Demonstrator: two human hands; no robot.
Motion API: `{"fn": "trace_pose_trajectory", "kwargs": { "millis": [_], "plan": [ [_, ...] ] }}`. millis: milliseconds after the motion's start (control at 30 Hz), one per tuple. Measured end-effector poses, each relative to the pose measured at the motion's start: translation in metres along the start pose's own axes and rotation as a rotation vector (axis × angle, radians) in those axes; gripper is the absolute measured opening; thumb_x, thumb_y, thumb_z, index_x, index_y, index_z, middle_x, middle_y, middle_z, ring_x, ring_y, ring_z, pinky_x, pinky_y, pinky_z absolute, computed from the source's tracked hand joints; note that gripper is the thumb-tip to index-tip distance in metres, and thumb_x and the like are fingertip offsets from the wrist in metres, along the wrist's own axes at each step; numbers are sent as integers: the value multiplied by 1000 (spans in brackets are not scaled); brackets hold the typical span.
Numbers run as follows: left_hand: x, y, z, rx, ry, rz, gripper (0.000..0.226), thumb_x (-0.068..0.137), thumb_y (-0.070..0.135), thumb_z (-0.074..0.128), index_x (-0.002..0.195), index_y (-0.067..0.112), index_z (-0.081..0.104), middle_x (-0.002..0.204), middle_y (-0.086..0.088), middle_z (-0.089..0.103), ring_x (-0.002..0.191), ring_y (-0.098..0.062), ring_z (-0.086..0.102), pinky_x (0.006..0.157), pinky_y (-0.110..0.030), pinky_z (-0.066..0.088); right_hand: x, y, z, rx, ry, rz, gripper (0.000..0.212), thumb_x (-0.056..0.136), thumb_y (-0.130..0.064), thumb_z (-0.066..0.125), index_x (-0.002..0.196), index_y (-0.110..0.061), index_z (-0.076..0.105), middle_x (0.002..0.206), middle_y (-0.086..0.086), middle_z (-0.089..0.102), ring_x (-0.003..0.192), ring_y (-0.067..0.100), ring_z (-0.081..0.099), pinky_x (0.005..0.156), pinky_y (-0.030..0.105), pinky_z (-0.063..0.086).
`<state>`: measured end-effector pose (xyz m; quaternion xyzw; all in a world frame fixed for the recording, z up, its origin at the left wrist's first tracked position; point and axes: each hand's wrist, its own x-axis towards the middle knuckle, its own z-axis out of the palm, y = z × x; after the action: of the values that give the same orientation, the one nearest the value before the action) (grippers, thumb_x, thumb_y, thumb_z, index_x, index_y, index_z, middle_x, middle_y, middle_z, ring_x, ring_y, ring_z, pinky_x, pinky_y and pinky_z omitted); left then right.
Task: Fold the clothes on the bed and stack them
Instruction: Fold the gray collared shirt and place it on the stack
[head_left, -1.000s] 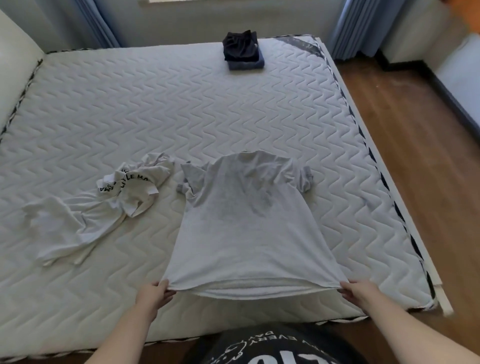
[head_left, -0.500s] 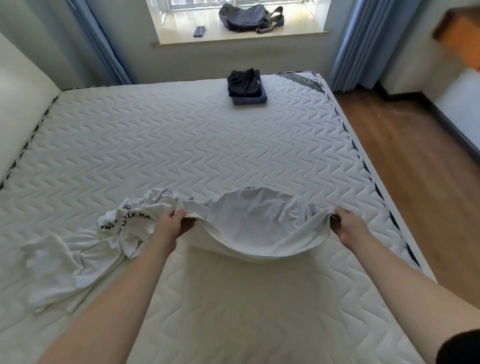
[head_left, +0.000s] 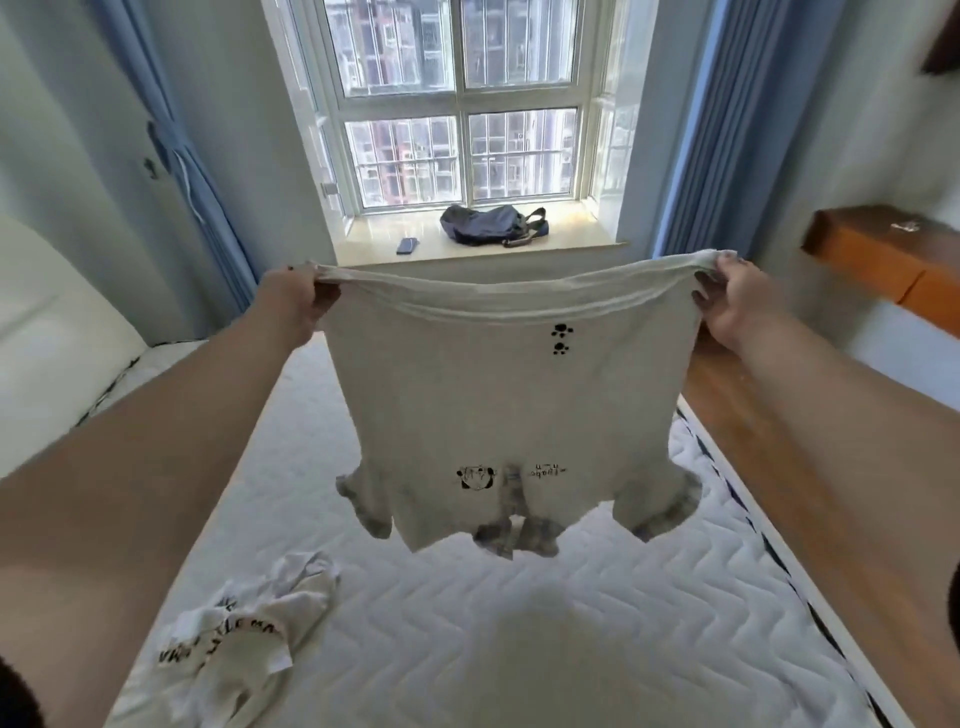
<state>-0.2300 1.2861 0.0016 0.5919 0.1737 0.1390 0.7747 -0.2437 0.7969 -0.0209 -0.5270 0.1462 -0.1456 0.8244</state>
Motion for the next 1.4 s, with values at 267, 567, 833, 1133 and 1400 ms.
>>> {"fn": "trace_pose_trajectory", "kwargs": {
  "millis": [267, 567, 833, 1133, 1400],
  "plan": [
    [19, 43, 15, 36, -25, 62, 18, 103, 13, 41, 87, 16, 50, 91, -1, 59, 78, -10, 63, 82, -23, 56, 21, -40, -6, 232, -115, -23, 23, 104, -24, 42, 93, -18, 60, 85, -6, 68, 88, 9, 62, 87, 25, 51],
    [-14, -107, -49, -93, 51, -129, 14, 103, 11, 41, 99, 2, 52, 99, -16, 60, 88, -24, 66, 84, -39, 56, -13, 86, -90, 102, 95, 248, 20, 105, -19, 42, 110, -6, 55, 97, 11, 68, 85, 21, 68, 79, 33, 59],
    [-129, -304, -164, -15, 98, -478, 20, 93, 4, 62, 109, -8, 58, 100, -29, 62, 89, -39, 64, 71, -44, 59, -110, 245, -207, -119, 316, 593, 13, 104, -11, 44, 104, -5, 54, 91, 13, 60, 72, 24, 64, 47, 26, 57],
    [-258, -405, -251, 311, 345, -699, 27, 103, 6, 42, 127, -7, 45, 131, -29, 52, 103, -36, 59, 62, -28, 60, -241, 332, -305, -357, 384, 857, 15, 103, -11, 47, 118, -7, 48, 82, 9, 65, 48, 10, 67, 45, 23, 56],
    [-354, -471, -311, 476, 375, -892, 36, 106, 11, 35, 137, -7, 37, 136, -27, 51, 117, -36, 56, 92, -42, 48, -337, 382, -366, -535, 346, 1035, 17, 107, -16, 36, 122, -15, 43, 127, 10, 56, 75, 17, 68, 80, 33, 44]
  ]
}}
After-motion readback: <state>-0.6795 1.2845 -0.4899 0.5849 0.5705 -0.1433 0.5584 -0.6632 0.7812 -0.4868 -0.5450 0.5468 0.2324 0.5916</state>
